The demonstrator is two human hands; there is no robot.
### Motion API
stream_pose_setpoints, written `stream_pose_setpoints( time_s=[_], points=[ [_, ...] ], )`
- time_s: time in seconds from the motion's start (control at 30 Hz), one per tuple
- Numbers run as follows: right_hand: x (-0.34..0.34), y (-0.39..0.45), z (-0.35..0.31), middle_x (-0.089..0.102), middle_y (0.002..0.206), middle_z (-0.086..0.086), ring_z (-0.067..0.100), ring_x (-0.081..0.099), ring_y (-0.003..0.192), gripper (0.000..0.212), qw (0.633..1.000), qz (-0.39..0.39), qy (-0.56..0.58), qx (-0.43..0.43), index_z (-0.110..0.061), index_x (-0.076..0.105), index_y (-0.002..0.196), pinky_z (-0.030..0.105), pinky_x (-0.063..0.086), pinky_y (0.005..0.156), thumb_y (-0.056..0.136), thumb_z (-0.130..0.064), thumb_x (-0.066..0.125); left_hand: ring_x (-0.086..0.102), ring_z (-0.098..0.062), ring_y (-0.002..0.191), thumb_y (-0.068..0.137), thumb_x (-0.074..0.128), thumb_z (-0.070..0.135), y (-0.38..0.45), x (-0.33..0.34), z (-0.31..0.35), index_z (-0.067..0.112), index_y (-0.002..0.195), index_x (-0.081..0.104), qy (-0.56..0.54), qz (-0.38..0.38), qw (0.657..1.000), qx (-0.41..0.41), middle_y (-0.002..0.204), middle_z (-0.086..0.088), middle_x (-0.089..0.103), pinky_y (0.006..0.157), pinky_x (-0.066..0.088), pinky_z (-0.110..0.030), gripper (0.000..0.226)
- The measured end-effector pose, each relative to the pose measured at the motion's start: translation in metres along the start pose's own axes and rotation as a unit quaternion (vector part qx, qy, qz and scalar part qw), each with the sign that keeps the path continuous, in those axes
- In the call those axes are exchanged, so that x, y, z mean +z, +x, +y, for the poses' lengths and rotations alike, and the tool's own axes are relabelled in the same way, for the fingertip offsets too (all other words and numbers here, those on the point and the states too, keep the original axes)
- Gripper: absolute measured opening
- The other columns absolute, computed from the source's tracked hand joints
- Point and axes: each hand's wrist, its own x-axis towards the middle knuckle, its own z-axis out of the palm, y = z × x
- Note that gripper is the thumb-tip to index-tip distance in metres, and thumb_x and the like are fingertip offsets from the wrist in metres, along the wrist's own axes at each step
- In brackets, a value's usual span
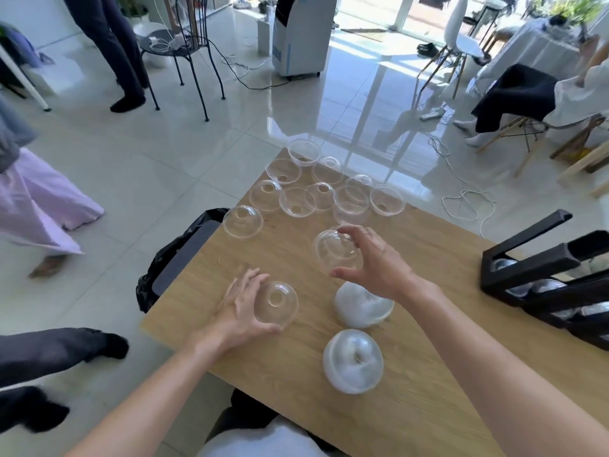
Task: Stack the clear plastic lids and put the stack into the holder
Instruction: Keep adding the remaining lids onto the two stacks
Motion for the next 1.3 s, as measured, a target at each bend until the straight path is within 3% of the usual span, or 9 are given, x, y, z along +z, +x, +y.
stream_pose_setpoints(
  time_s=[0.07, 0.17, 0.33, 0.5, 0.7, 0.83, 1.03, 1.2, 1.3],
  points=[
    [0.002, 0.000, 0.000, 0.047, 0.146, -0.005, 0.015, 0.049, 0.132, 0.088, 1.000, -0.002, 0.000, -0.005, -0.034, 0.041, 0.148, 0.045, 0.043, 0.109, 0.075, -0.055, 0.084, 0.007, -0.014, 0.155, 0.059, 0.080, 0.075, -0.002, -0.001, 0.001, 0.031, 0.160, 0.013, 0.002, 0.003, 1.000, 0.009, 0.168, 0.008, 0.007, 0.123, -0.001, -0.034, 0.129],
    [0.003, 0.000, 0.001, 0.048, 0.144, -0.006, 0.014, 0.050, 0.131, 0.086, 1.000, -0.003, -0.003, -0.006, -0.035, 0.041, 0.147, 0.044, 0.044, 0.109, 0.075, -0.055, 0.084, 0.011, -0.011, 0.154, 0.066, 0.082, 0.067, -0.001, -0.001, 0.009, 0.037, 0.161, 0.010, 0.026, -0.002, 0.998, 0.052, 0.167, 0.011, 0.008, 0.126, 0.010, -0.042, 0.122],
    [-0.007, -0.005, 0.005, 0.045, 0.139, -0.008, 0.014, 0.051, 0.130, 0.085, 1.000, 0.007, -0.009, -0.001, -0.042, 0.037, 0.150, 0.043, 0.046, 0.106, 0.078, -0.058, 0.081, 0.033, -0.013, 0.142, 0.074, 0.085, 0.049, 0.004, -0.004, 0.023, 0.034, 0.155, 0.035, 0.056, -0.020, 0.994, 0.088, 0.152, 0.012, 0.036, 0.117, 0.034, -0.038, 0.096],
    [-0.024, -0.023, 0.021, 0.042, 0.133, -0.012, 0.011, 0.055, 0.117, 0.082, 1.000, 0.028, 0.009, -0.005, -0.052, 0.034, 0.147, 0.042, 0.050, 0.101, 0.079, -0.059, 0.079, 0.044, -0.008, 0.122, 0.071, 0.087, 0.052, 0.004, -0.015, 0.037, 0.037, 0.153, 0.039, 0.017, -0.002, 0.993, 0.114, 0.137, 0.013, 0.038, 0.105, 0.046, -0.033, 0.096],
    [-0.025, -0.054, 0.052, 0.039, 0.134, -0.024, -0.009, 0.051, 0.109, 0.083, 0.999, 0.032, 0.020, 0.006, -0.060, 0.031, 0.146, 0.033, 0.051, 0.094, 0.075, -0.073, 0.072, 0.042, -0.005, 0.121, 0.066, 0.087, 0.058, -0.006, -0.022, 0.063, 0.038, 0.153, 0.037, -0.010, 0.023, 0.989, 0.146, 0.128, 0.020, 0.038, 0.102, 0.041, -0.027, 0.103],
    [-0.009, -0.071, 0.065, 0.040, 0.141, -0.023, 0.002, 0.052, 0.115, 0.089, 1.000, 0.017, 0.018, 0.017, -0.057, 0.026, 0.149, 0.034, 0.050, 0.097, 0.072, -0.078, 0.067, 0.043, -0.001, 0.126, 0.064, 0.087, 0.060, -0.016, -0.017, 0.068, 0.031, 0.145, 0.038, -0.025, 0.030, 0.990, 0.136, 0.136, 0.019, 0.041, 0.106, 0.040, -0.026, 0.099],
    [0.024, -0.079, 0.069, 0.038, 0.146, -0.016, 0.009, 0.042, 0.135, 0.086, 1.000, 0.008, 0.003, 0.005, -0.045, 0.030, 0.152, 0.040, 0.048, 0.105, 0.080, -0.061, 0.075, 0.046, -0.001, 0.124, 0.062, 0.089, 0.058, -0.025, -0.016, 0.078, 0.028, 0.140, 0.039, -0.022, 0.050, 0.990, 0.129, 0.135, 0.017, 0.042, 0.102, 0.043, -0.024, 0.097],
    [0.034, -0.080, 0.074, 0.037, 0.145, -0.017, 0.009, 0.048, 0.129, 0.085, 0.999, 0.020, 0.048, 0.006, -0.042, 0.034, 0.153, 0.035, 0.049, 0.102, 0.081, -0.054, 0.080, 0.043, 0.003, 0.119, 0.061, 0.084, 0.067, -0.039, -0.015, 0.095, 0.033, 0.139, 0.041, -0.030, 0.040, 0.988, 0.149, 0.131, 0.024, 0.036, 0.080, 0.039, -0.009, 0.096],
    [0.034, -0.081, 0.077, 0.037, 0.146, -0.014, 0.010, 0.050, 0.127, 0.086, 0.998, 0.017, 0.054, 0.009, -0.040, 0.035, 0.153, 0.035, 0.050, 0.100, 0.081, -0.053, 0.081, 0.044, 0.001, 0.119, 0.063, 0.084, 0.066, -0.051, -0.007, 0.112, 0.034, 0.143, 0.043, -0.039, 0.030, 0.983, 0.178, 0.130, 0.024, 0.036, 0.082, 0.037, -0.007, 0.096]
  ],
)
